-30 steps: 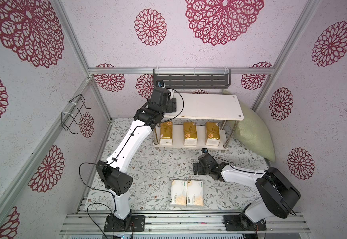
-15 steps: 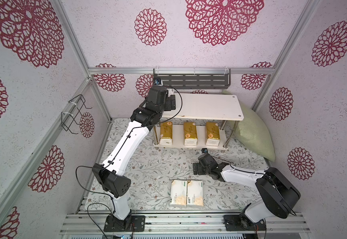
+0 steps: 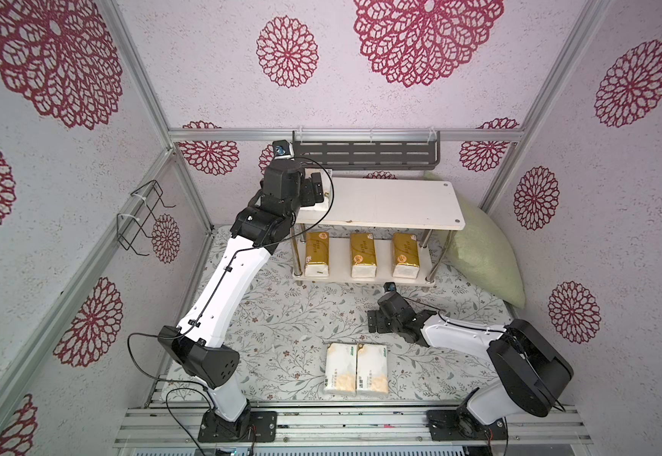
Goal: Place the tissue boxes on the shelf by color
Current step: Place a box of tissues on the shelf, then move the box of tissues to the center of the board.
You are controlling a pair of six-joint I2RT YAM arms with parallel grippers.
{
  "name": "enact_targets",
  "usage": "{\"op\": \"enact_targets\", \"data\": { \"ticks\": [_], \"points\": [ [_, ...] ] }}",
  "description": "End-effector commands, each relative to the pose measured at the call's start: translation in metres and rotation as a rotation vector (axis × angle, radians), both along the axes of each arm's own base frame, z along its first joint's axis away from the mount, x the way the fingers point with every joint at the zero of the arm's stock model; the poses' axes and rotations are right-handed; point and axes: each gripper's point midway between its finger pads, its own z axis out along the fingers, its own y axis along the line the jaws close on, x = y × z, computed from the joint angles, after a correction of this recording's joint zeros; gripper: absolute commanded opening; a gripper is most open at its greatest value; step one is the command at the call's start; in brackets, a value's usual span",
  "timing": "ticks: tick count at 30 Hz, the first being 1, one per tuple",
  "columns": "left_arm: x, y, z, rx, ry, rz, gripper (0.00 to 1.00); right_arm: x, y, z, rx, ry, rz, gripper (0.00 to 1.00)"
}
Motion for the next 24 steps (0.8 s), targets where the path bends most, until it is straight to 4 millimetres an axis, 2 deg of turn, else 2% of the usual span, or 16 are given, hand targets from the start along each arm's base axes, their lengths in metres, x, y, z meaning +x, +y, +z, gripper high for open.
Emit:
{"op": "enact_targets", "data": {
  "ticks": [1, 6, 13, 16, 19, 21, 24],
  "points": [
    [-0.012, 0.029, 0.008, -0.02, -0.011, 0.091, 0.97, 0.005, 0.006, 0.009, 0.024, -0.022, -0.004, 0.99],
    [-0.036, 0.064, -0.012, -0.004, 0.036, 0.17, 0.97, 0.005, 0.006, 0.009, 0.021, -0.023, -0.003, 0.99],
    [-0.094, 0.123, -0.049, -0.012, 0.089, 0.293, 0.97, 0.008, 0.007, 0.006, 0.0, -0.015, 0.005, 0.99],
    [-0.115, 0.14, -0.067, -0.024, 0.118, 0.325, 0.97, 0.01, 0.008, 0.007, -0.01, -0.013, 0.011, 0.99],
    [-0.128, 0.146, -0.098, -0.016, 0.185, 0.344, 0.97, 0.011, 0.008, 0.008, -0.02, -0.013, 0.01, 0.99],
    [-0.133, 0.143, -0.126, -0.024, 0.252, 0.328, 0.97, 0.013, 0.004, 0.011, -0.03, -0.015, -0.005, 0.99],
    [-0.145, 0.13, -0.178, -0.071, 0.388, 0.277, 0.97, 0.012, -0.007, 0.019, -0.035, -0.021, -0.026, 0.99]
  ]
}}
